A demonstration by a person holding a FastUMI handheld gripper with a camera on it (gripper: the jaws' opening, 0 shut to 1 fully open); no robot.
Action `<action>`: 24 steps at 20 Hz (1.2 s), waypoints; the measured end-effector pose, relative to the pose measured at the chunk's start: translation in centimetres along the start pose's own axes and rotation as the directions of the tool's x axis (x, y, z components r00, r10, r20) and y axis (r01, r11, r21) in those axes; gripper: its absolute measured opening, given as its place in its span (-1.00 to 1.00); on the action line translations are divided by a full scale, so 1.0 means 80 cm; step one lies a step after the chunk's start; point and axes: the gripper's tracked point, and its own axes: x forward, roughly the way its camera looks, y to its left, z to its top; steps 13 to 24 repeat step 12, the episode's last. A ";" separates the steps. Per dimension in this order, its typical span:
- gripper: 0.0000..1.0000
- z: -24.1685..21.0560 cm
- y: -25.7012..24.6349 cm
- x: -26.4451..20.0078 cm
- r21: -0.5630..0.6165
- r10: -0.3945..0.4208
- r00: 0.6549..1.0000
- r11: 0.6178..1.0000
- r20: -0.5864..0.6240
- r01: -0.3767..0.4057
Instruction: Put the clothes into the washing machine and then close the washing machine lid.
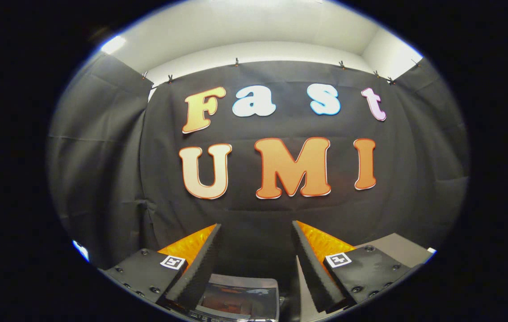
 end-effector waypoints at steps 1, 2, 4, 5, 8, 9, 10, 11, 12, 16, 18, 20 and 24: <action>0.96 0.010 -0.016 -0.009 0.004 -0.009 1.000 1.000 0.009 0.009; 0.96 0.017 -0.032 -0.017 0.007 -0.019 1.000 1.000 0.016 0.019; 0.96 0.026 -0.067 -0.035 0.010 -0.043 0.999 0.999 0.023 0.043; 0.96 0.029 -0.083 -0.043 0.005 -0.049 0.999 0.999 0.023 0.049; 0.96 0.028 -0.135 -0.067 -0.008 -0.089 0.996 0.996 0.020 0.089; 0.96 0.027 -0.149 -0.073 -0.007 -0.102 0.995 0.995 0.022 0.102; 0.96 0.025 -0.162 -0.079 -0.003 -0.112 0.994 0.994 0.020 0.112; 0.96 0.023 -0.173 -0.086 0.004 -0.120 0.993 0.993 0.018 0.120; 0.96 0.021 -0.183 -0.091 0.013 -0.128 0.992 0.992 0.018 0.128; 0.96 0.021 -0.183 -0.091 0.013 -0.128 0.992 0.992 0.018 0.128; 0.96 0.021 -0.183 -0.091 0.013 -0.128 0.992 0.992 0.018 0.128; 0.96 0.021 -0.183 -0.091 0.013 -0.128 0.992 0.992 0.018 0.128; 0.96 0.021 -0.183 -0.091 0.013 -0.128 0.992 0.992 0.018 0.128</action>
